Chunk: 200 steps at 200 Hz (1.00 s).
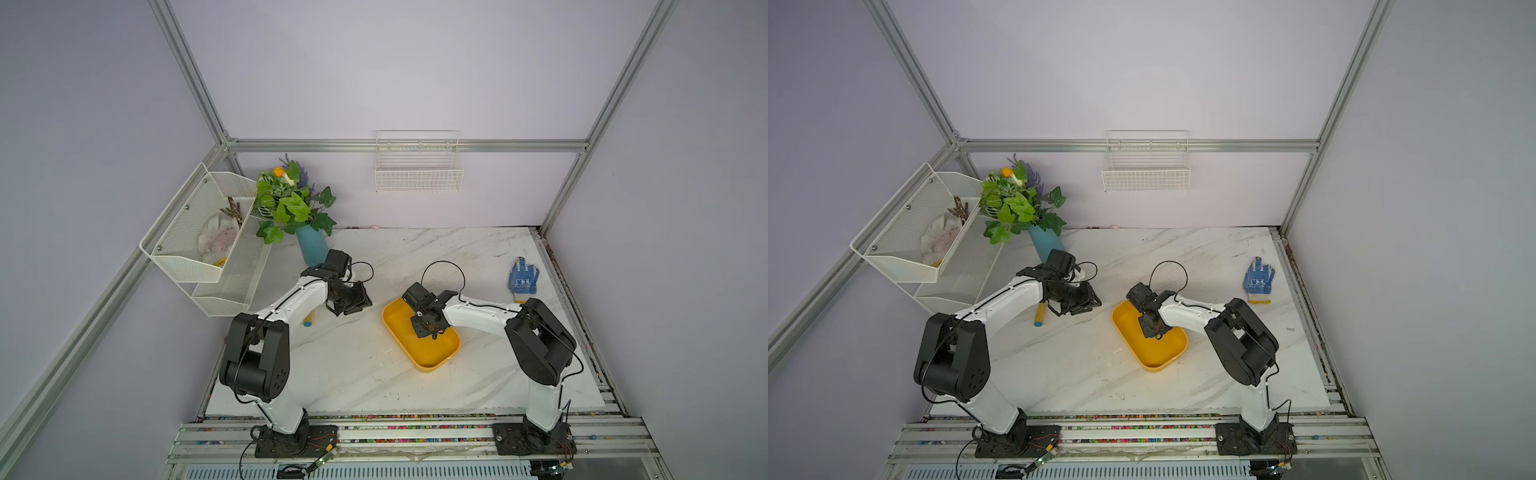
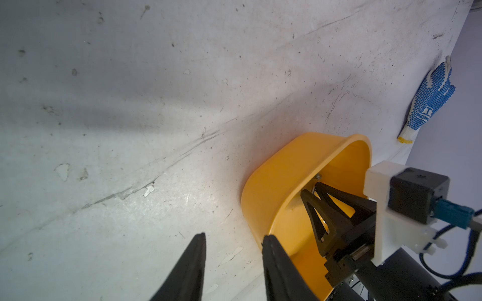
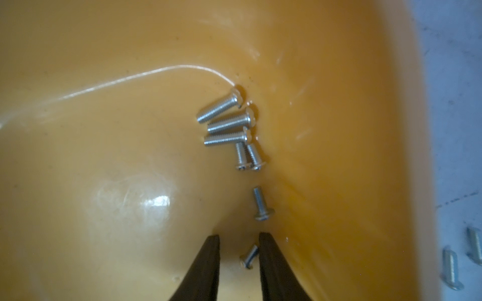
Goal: Take out the screws from the storage box
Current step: Pick up the screw from the storage box.
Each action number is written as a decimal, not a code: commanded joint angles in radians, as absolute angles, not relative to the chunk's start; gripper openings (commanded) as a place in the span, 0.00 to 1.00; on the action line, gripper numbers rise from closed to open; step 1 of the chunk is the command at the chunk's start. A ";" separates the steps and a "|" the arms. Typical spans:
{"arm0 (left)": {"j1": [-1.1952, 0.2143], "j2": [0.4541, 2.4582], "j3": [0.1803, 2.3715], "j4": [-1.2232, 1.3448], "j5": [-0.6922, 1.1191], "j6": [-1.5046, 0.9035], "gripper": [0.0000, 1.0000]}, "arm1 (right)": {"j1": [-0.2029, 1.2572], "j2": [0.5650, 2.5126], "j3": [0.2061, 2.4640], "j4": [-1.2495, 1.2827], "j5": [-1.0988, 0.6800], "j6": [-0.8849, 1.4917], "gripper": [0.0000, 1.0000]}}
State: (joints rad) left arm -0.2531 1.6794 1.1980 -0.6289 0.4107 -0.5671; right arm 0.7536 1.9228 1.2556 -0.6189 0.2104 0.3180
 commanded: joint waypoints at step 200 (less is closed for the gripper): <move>-0.249 1.663 1.242 -0.644 0.408 -0.549 0.41 | 0.749 1.928 1.136 -0.654 0.175 0.351 0.25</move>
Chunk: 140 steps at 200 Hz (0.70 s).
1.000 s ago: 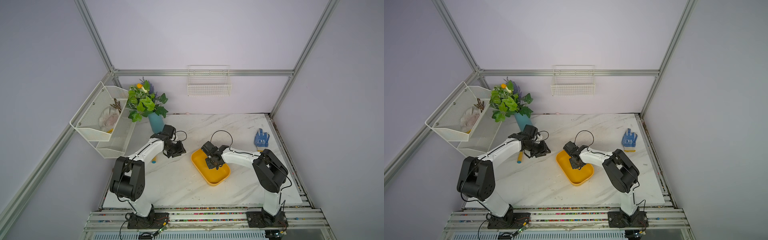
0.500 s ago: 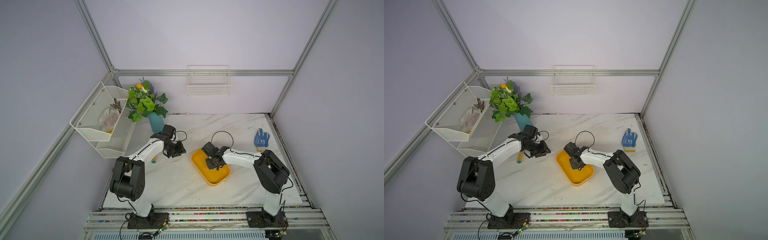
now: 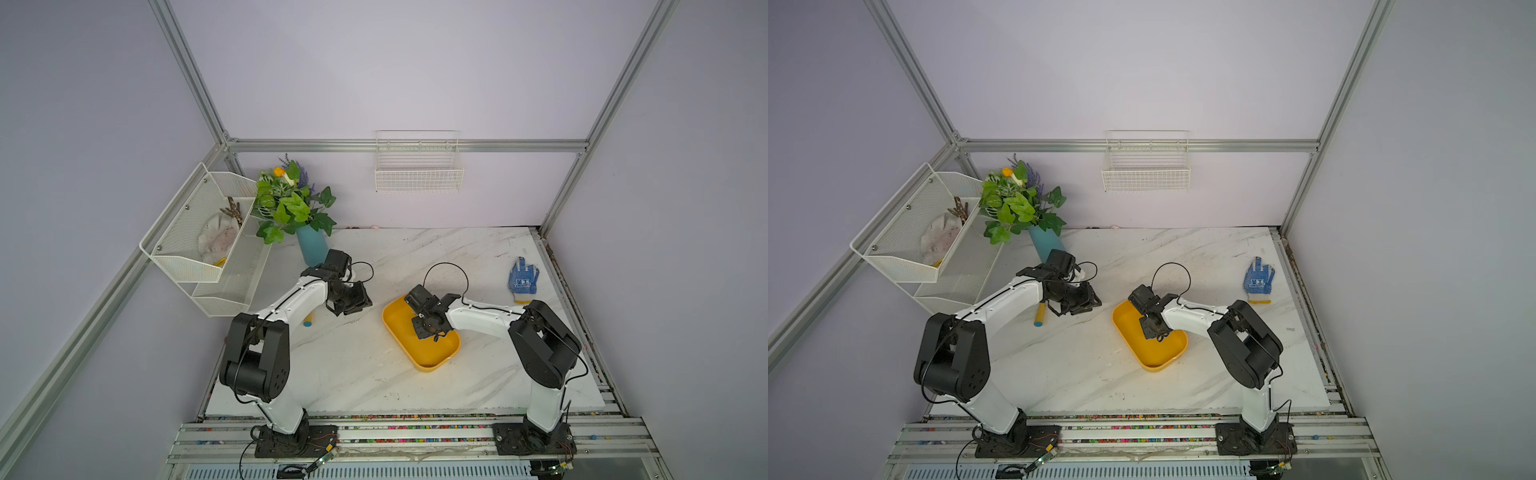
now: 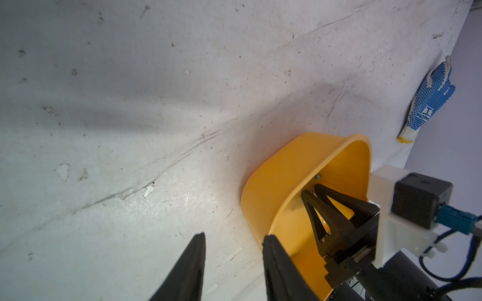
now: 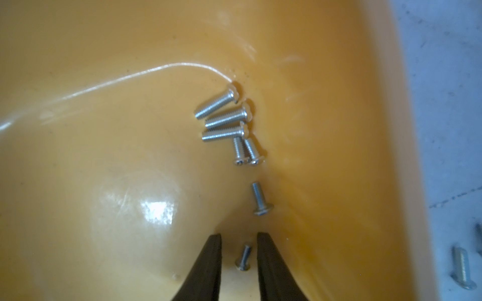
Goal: Take out the screws from the storage box
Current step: Pick up the screw from the storage box.
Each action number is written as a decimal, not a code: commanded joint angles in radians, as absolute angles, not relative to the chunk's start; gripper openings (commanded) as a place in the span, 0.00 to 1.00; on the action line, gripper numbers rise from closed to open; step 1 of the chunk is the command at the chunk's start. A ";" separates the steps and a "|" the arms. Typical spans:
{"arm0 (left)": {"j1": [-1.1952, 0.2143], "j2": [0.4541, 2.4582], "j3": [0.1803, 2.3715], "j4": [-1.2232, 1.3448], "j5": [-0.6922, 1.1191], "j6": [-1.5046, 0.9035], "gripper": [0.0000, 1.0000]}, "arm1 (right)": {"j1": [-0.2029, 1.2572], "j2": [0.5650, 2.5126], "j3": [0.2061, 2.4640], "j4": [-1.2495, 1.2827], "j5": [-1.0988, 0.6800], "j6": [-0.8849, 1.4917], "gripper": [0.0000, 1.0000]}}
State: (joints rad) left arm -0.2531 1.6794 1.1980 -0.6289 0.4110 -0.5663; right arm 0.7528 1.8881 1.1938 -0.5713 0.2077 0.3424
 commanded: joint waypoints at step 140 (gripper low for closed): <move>-0.247 1.664 1.255 -0.653 0.408 -0.545 0.42 | 0.746 1.949 1.165 -0.700 0.159 0.323 0.13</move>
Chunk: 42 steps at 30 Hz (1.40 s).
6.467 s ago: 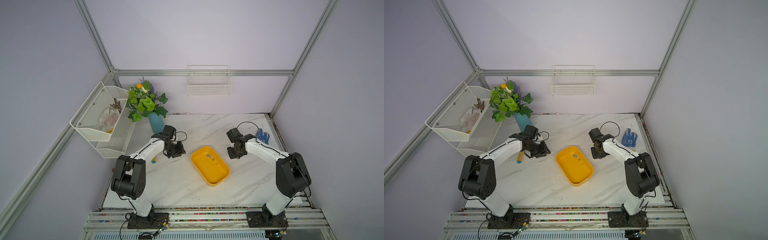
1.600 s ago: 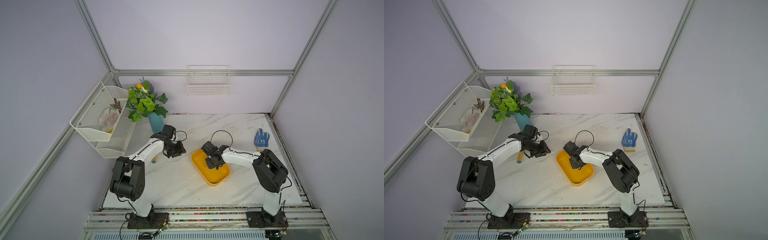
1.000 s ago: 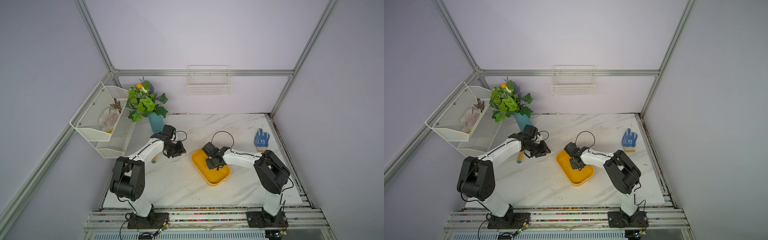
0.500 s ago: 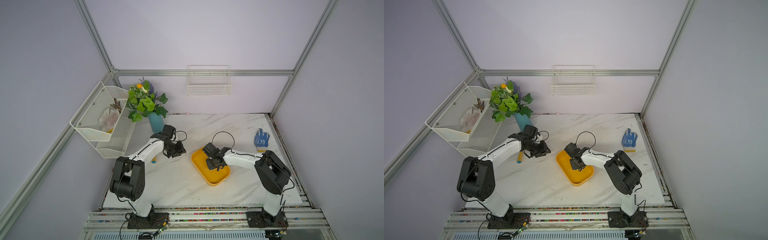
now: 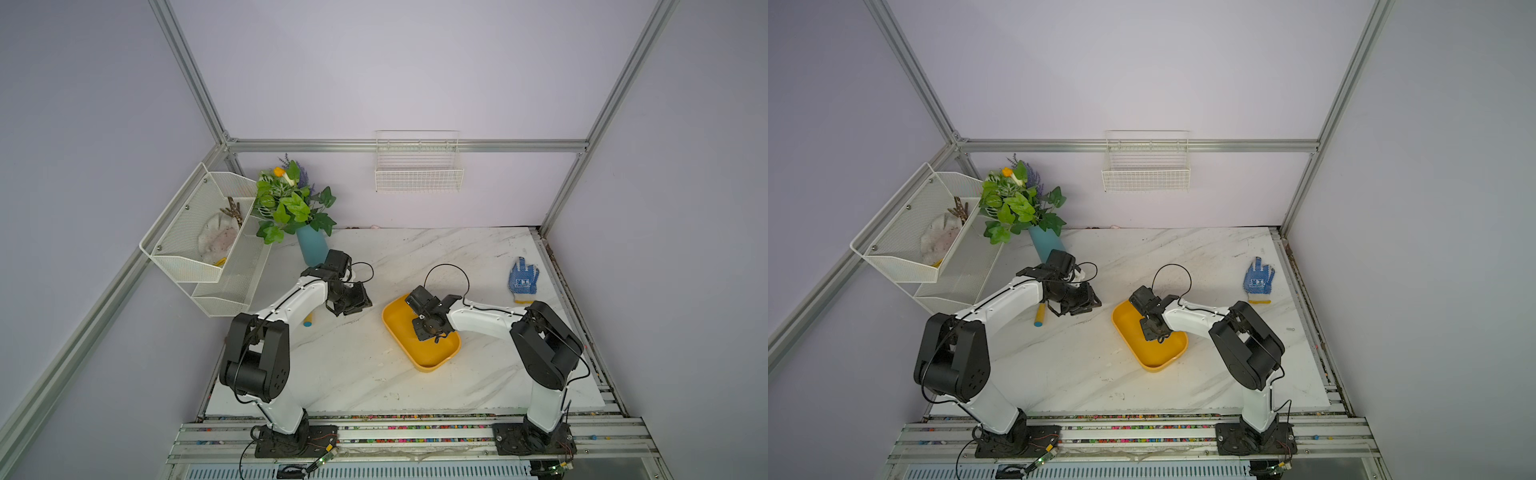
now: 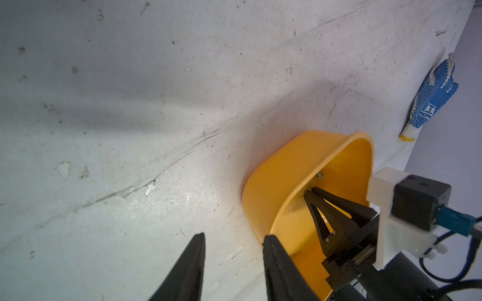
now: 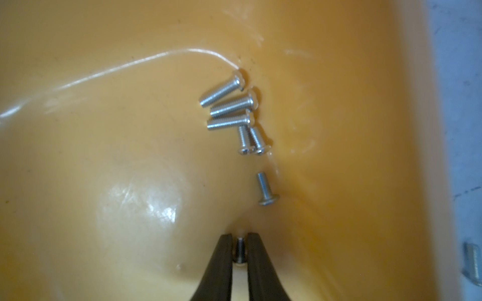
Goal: Take out the screws from the storage box
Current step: Pick up the screw from the storage box, then place the screw at the center of the board.
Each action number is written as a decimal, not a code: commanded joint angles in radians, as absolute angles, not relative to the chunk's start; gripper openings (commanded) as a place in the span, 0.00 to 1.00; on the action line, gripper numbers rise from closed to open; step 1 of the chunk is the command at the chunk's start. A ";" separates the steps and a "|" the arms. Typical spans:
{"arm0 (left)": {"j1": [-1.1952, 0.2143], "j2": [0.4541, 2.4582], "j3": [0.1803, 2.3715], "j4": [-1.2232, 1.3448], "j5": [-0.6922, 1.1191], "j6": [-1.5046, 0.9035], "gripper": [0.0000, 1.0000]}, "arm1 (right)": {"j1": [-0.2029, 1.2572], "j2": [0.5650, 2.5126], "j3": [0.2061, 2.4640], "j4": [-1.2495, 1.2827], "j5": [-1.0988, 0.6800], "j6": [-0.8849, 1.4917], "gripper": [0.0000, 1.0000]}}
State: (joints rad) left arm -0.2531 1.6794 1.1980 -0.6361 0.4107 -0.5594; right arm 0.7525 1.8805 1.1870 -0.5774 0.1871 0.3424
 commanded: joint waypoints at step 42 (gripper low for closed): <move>-0.248 1.679 1.264 -0.641 0.419 -0.548 0.42 | 0.667 1.684 1.377 -0.884 0.247 0.295 0.00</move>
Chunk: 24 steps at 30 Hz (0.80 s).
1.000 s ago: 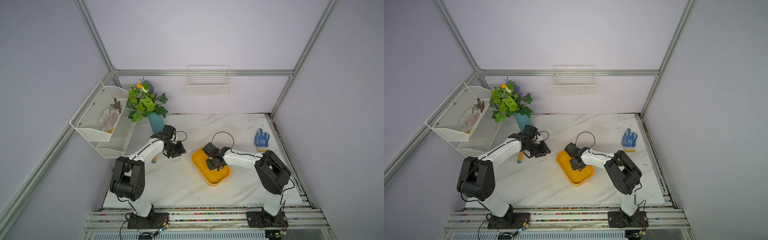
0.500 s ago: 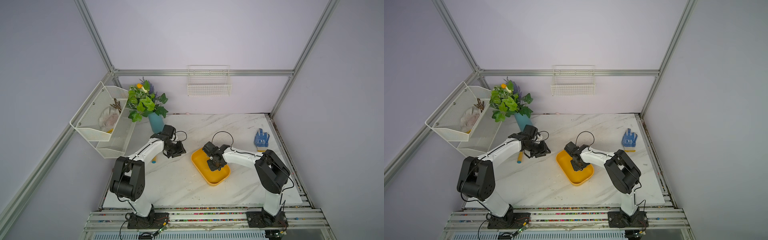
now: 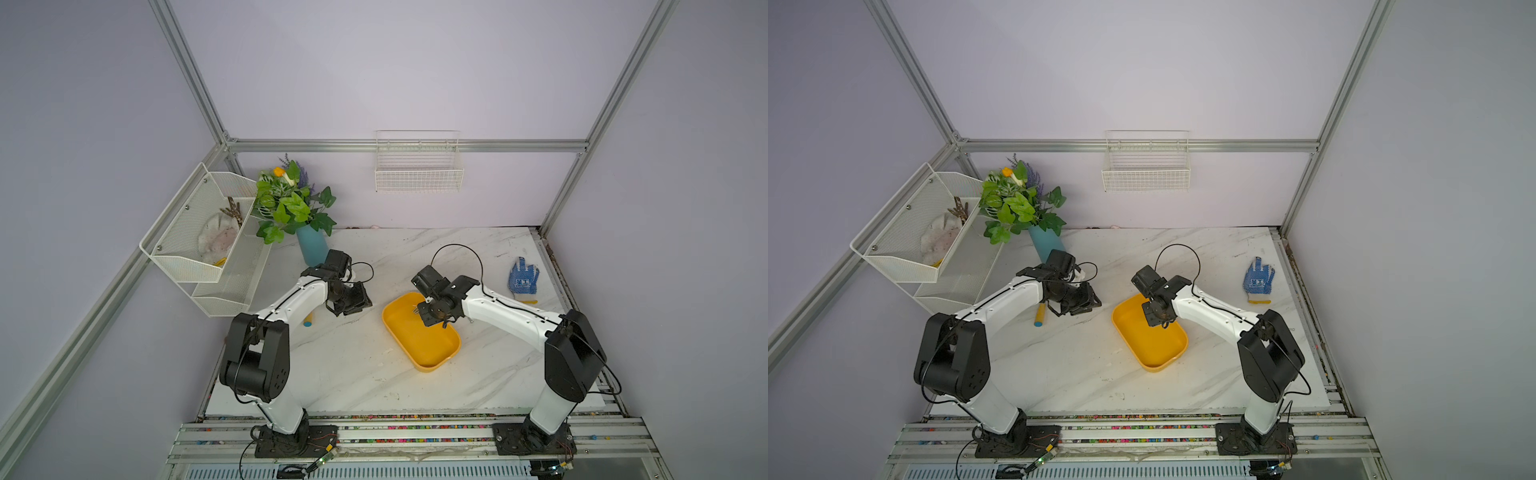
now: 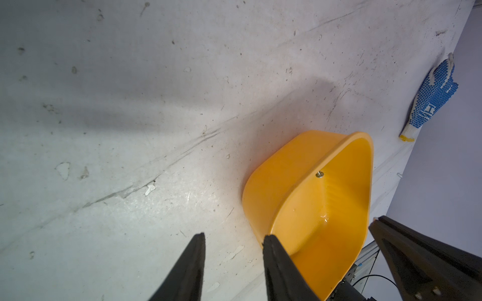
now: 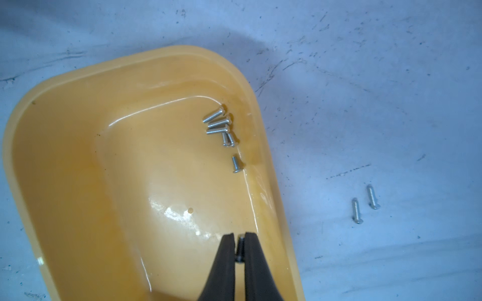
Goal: Take out the screws from the storage box
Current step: Place the screw at the center of the board.
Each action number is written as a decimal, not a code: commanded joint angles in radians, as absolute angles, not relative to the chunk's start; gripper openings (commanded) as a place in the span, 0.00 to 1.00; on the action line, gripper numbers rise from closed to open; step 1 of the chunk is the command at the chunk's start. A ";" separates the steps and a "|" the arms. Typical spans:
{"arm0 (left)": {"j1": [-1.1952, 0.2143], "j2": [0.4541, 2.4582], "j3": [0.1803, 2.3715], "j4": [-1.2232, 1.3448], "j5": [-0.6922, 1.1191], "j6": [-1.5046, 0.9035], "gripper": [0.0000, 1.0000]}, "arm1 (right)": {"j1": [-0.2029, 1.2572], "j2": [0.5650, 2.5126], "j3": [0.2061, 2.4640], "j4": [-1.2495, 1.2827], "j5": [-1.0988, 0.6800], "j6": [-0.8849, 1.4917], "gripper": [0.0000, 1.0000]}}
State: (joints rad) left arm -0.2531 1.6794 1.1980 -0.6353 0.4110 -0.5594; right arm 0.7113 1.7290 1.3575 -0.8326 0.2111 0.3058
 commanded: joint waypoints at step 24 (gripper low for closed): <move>-0.248 1.684 1.267 -0.644 0.413 -0.554 0.42 | 0.429 1.737 1.099 -0.703 0.183 0.213 0.01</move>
